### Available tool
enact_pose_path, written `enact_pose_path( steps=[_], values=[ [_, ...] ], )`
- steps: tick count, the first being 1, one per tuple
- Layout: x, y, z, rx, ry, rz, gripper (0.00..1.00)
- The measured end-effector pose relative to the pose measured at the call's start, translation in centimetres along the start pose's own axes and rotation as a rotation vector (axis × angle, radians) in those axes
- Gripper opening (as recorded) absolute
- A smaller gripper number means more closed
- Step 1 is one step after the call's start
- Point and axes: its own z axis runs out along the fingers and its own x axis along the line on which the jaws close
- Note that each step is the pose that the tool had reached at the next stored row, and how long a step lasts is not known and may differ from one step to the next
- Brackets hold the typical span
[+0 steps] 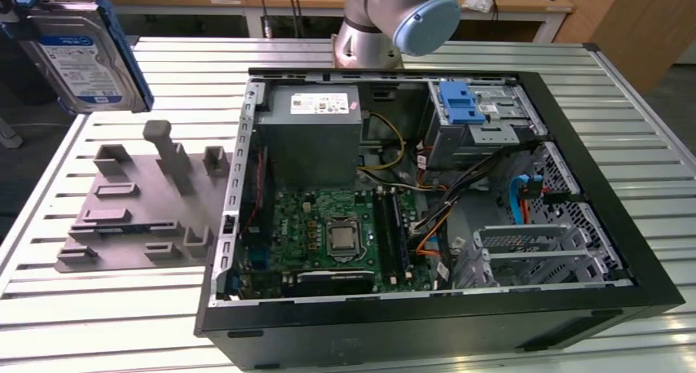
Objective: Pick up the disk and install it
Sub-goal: 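Pick up the disk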
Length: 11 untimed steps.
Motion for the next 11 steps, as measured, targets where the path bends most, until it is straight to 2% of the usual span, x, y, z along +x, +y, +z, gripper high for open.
enact_pose_path(
  steps=[11],
  values=[
    [-0.01, 0.01, -0.56, 0.0000, 0.0000, 0.000, 0.36]
  ],
)
